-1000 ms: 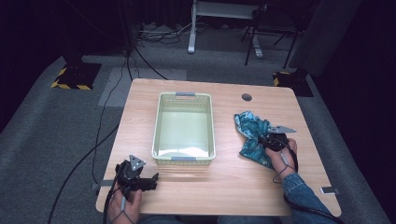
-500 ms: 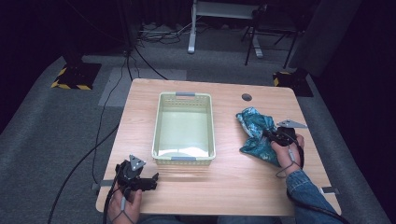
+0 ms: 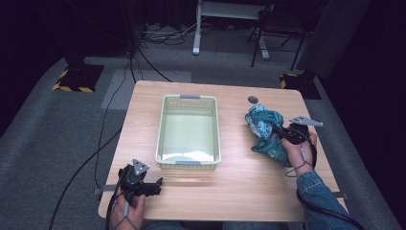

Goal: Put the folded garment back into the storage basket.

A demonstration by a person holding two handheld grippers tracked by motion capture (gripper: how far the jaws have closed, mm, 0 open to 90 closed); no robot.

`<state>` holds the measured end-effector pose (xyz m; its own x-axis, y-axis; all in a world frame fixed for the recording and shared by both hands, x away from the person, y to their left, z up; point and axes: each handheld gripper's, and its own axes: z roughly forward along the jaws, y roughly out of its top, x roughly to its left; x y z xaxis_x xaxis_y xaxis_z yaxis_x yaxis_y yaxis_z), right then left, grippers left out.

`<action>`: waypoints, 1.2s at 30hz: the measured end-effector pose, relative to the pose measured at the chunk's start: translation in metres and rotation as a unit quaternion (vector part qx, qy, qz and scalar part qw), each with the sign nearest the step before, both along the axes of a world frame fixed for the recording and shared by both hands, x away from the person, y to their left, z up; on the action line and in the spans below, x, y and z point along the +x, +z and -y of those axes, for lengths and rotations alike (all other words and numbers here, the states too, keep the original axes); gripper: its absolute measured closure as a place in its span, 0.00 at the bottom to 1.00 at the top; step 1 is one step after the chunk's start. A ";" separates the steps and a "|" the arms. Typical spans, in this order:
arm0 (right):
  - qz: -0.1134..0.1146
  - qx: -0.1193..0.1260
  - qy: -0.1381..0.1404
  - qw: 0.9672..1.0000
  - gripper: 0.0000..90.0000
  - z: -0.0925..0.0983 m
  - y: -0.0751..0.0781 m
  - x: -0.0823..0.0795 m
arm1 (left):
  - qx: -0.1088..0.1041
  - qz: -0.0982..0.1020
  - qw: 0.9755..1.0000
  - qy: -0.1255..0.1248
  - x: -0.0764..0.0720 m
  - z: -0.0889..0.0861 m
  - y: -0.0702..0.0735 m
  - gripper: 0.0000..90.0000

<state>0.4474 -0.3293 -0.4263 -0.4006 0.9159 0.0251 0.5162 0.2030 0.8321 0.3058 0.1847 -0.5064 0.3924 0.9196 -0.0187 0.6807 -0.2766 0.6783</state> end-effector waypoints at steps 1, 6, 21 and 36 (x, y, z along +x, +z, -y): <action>0.001 0.000 0.000 1.000 0.93 0.000 0.002 0.000 | 0.000 0.000 1.000 0.000 0.000 0.000 0.000 0.00; 0.007 0.005 -0.001 1.000 0.93 -0.001 0.010 0.000 | 0.000 0.000 1.000 0.000 0.000 0.000 0.000 0.00; 0.028 0.012 0.004 1.000 0.93 -0.009 0.039 0.002 | 0.000 0.000 1.000 0.000 0.000 0.000 0.000 0.00; 0.047 0.018 0.014 0.999 0.93 -0.023 0.065 0.007 | -0.001 0.000 1.000 0.000 0.000 0.000 0.000 0.00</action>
<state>0.4546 -0.3063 -0.3615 -0.4278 0.9037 0.0194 0.4292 0.1842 0.8842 0.3057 0.1846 -0.5065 0.3916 0.9199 -0.0199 0.6809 -0.2752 0.6787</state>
